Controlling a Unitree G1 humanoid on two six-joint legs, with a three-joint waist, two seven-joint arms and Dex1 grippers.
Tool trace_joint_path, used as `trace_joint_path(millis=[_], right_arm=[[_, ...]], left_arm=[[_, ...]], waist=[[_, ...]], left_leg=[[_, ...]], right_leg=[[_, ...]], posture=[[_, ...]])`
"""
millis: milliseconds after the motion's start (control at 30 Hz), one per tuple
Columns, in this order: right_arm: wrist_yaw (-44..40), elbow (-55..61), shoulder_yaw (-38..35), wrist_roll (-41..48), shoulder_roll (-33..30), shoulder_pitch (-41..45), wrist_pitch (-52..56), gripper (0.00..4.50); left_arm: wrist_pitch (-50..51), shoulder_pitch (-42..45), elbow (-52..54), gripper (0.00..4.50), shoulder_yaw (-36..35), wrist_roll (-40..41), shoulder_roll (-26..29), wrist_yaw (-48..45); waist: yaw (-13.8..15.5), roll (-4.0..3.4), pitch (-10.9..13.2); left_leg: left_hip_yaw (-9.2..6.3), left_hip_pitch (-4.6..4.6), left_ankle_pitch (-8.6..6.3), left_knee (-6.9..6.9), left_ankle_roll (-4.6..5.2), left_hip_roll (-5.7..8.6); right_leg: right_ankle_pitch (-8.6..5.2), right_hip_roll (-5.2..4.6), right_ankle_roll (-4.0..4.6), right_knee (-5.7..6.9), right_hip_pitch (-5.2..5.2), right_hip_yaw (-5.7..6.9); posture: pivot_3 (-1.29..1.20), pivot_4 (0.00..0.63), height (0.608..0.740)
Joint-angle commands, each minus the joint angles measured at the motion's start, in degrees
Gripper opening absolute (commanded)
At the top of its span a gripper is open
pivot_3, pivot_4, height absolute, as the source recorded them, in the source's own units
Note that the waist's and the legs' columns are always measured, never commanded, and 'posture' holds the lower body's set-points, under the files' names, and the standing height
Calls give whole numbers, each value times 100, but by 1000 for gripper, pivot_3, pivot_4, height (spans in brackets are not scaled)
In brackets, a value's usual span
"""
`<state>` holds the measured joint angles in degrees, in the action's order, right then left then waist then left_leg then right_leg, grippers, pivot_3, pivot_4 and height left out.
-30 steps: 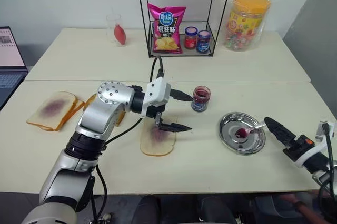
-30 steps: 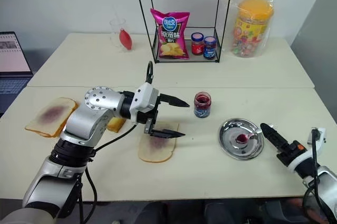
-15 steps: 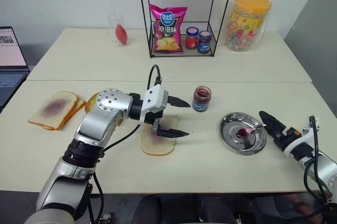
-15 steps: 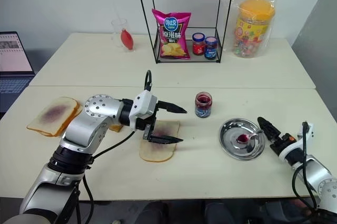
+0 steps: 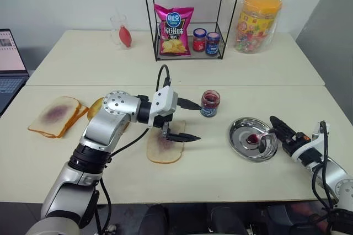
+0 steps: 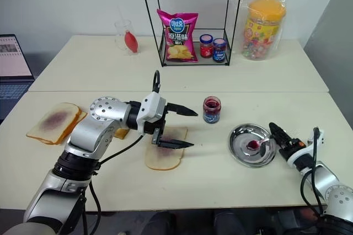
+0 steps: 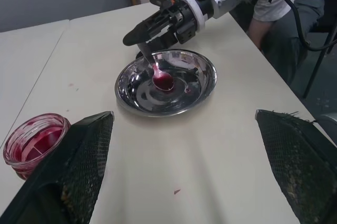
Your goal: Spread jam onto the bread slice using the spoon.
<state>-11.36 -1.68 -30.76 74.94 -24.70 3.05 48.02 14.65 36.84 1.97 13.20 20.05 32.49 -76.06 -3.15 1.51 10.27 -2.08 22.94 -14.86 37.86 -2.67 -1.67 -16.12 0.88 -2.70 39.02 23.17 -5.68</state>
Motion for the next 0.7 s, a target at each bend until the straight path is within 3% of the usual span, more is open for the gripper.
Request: trace_joint_path(millis=[33, 333, 400, 700], right_arm=[[-88, 62, -172, 0, 13, 58, -79, 2221], [-101, 85, -240, -15, -26, 29, -62, 248], [-78, 142, -288, 42, -31, 27, -50, 68], [292, 780, -465, 814, 9, 20, 164, 68]], left_arm=[[-81, 113, 43, 4500, -68, 3, 2, -8], [-125, 189, -89, 4500, -99, -23, -9, 20], [-125, 174, -85, 4500, -96, -24, -8, 33], [-16, 203, -111, 4500, -201, 59, 41, 45]], waist=[[0, 0, 0], [2, 0, 0], [1, 1, 0], [1, -2, 2]], left_leg=[[0, 0, 0, 0, 0, 0], [1, 0, 0, 2, 0, 1], [1, 0, 0, 4, 0, 1], [0, 1, 0, 1, 0, 1]], right_leg=[[0, 0, 0, 0, 0, 0], [0, 0, -2, 0, -1, -1], [1, -1, -5, -2, -3, -1], [2, -1, -5, -2, -1, -1]], posture=[[0, 150, 740], [0, 150, 740], [0, 150, 740], [0, 150, 740]])
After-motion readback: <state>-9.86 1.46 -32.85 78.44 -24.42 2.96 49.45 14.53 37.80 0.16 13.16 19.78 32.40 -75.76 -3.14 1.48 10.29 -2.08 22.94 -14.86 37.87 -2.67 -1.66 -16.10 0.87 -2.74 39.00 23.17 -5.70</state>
